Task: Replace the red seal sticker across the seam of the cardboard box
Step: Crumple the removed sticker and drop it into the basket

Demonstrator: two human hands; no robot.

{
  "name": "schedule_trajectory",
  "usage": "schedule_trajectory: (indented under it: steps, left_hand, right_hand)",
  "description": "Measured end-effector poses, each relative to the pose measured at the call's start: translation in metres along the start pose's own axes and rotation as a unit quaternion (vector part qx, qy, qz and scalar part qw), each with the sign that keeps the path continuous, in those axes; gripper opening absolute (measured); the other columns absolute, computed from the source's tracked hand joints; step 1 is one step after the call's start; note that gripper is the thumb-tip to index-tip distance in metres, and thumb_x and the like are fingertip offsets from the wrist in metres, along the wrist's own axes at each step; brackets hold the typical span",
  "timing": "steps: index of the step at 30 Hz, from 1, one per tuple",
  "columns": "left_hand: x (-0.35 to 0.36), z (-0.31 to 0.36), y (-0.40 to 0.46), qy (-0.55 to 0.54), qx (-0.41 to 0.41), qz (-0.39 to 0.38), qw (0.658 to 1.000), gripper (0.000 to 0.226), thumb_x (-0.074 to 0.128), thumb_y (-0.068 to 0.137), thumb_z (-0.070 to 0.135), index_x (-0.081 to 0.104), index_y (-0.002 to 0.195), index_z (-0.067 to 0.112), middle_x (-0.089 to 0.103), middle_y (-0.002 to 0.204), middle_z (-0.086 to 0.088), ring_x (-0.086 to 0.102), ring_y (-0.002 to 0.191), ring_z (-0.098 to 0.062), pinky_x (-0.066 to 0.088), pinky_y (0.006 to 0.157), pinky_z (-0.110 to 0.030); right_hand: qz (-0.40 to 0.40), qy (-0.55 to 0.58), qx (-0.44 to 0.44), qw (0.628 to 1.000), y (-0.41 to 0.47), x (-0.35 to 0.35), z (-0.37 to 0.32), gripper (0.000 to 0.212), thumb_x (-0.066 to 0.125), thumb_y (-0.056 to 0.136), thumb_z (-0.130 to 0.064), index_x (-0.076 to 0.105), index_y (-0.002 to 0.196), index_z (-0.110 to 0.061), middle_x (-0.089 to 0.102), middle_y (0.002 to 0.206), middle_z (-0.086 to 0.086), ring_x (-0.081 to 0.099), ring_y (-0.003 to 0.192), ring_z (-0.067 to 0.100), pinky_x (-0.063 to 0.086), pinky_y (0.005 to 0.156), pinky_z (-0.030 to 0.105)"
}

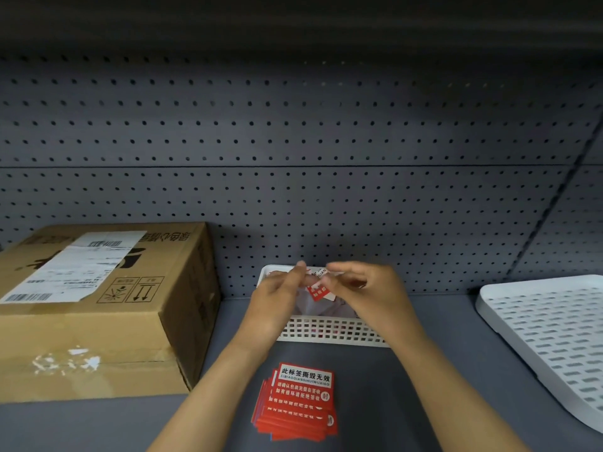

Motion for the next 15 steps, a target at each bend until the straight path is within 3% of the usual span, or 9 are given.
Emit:
schedule_trajectory:
  steps: [3,6,10,13,15]
  left_hand:
    - [0.006,-0.002,0.001,0.025,0.005,-0.010,1.000,0.041,0.043,0.101,0.046,0.078,0.087,0.030,0.067,0.086,0.021,0.062,0.082,0.011,0.038,0.068,-0.008]
    - [0.006,-0.011,0.003,0.007,-0.037,-0.006,0.999,0.042,0.043,0.100,0.047,0.076,0.079,0.033,0.069,0.086,0.017,0.061,0.088,0.000,0.039,0.073,-0.019]
    - [0.006,-0.017,0.006,-0.005,-0.058,-0.003,0.998,0.038,0.047,0.098,0.048,0.075,0.077,0.032,0.075,0.091,0.008,0.067,0.092,-0.010,0.048,0.083,-0.028]
    - [-0.012,-0.020,0.013,0.054,-0.039,0.042,0.997,0.030,0.049,0.095,0.048,0.074,0.089,0.031,0.077,0.101,0.002,0.071,0.093,-0.018,0.056,0.092,-0.038]
    - [-0.026,-0.016,0.017,0.107,0.001,0.072,0.992,0.025,0.050,0.095,0.042,0.072,0.105,0.034,0.075,0.108,0.001,0.070,0.096,-0.019,0.058,0.090,-0.038]
  right_hand:
    - [0.027,-0.026,-0.016,0.999,-0.002,-0.004,-0.002,0.014,0.076,0.086,-0.030,0.082,0.098,-0.026,0.081,0.089,-0.012,0.074,0.080,-0.006,0.055,0.074,0.010]
    - [0.024,-0.075,-0.032,0.996,-0.003,-0.003,-0.005,0.012,0.075,0.086,-0.029,0.082,0.096,-0.027,0.080,0.084,-0.014,0.072,0.076,-0.007,0.054,0.071,0.008]
    - [0.029,-0.112,-0.050,0.992,-0.003,0.001,-0.006,0.012,0.074,0.088,-0.027,0.081,0.098,-0.027,0.080,0.084,-0.013,0.073,0.076,-0.003,0.059,0.077,0.020]
    - [0.073,-0.114,-0.056,0.989,0.000,-0.007,-0.003,0.012,0.075,0.087,-0.023,0.081,0.097,-0.027,0.081,0.081,-0.010,0.074,0.072,0.000,0.062,0.074,0.027]
    - [0.083,-0.107,-0.046,0.990,0.007,-0.011,0.005,0.013,0.075,0.087,-0.025,0.080,0.098,-0.030,0.081,0.083,-0.011,0.074,0.072,-0.002,0.062,0.072,0.025]
Point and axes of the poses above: each hand's wrist, its own y-axis towards the middle knuckle, its own x-axis out of the palm, z = x × y, the point moved 10 cm from there along y, towards the middle knuckle
